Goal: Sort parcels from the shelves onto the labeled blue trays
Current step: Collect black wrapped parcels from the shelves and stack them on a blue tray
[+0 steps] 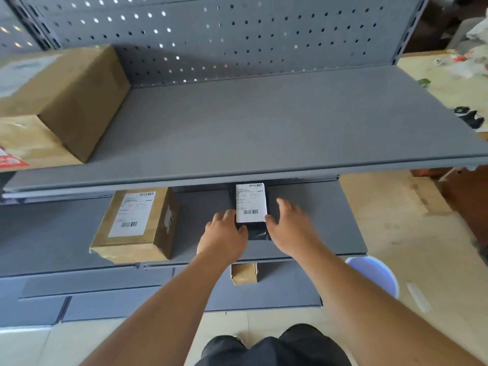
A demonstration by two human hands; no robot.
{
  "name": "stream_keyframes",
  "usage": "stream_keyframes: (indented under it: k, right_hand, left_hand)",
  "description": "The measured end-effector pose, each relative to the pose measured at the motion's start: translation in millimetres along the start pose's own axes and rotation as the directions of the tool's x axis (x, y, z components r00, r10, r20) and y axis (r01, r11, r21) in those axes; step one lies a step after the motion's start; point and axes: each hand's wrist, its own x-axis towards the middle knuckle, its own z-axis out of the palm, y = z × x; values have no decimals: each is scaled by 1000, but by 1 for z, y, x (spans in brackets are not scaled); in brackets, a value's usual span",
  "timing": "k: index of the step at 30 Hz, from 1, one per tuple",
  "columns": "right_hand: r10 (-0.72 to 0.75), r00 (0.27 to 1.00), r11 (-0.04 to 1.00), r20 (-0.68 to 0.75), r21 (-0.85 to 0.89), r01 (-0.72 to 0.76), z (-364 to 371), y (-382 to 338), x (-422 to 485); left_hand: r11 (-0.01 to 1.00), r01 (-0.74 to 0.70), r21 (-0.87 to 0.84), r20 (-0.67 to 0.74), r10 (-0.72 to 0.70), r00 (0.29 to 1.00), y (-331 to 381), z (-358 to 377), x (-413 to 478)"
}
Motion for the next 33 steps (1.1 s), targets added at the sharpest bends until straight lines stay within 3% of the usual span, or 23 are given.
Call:
stream_keyframes:
  k: [13,26,33]
  right_hand:
    - [-41,999,999,-18,-35,41,68,32,42]
    - [82,996,968,-38,240,-71,117,31,83]
    - [256,965,846,59,470,-253,112,22,85]
  left_hand:
    - [986,58,-156,-33,-64,997,-37,60,60]
    - [909,51,-414,1,-56,998,-47,91,112]
    - [884,71,-462,22,-69,997,-49,94,115]
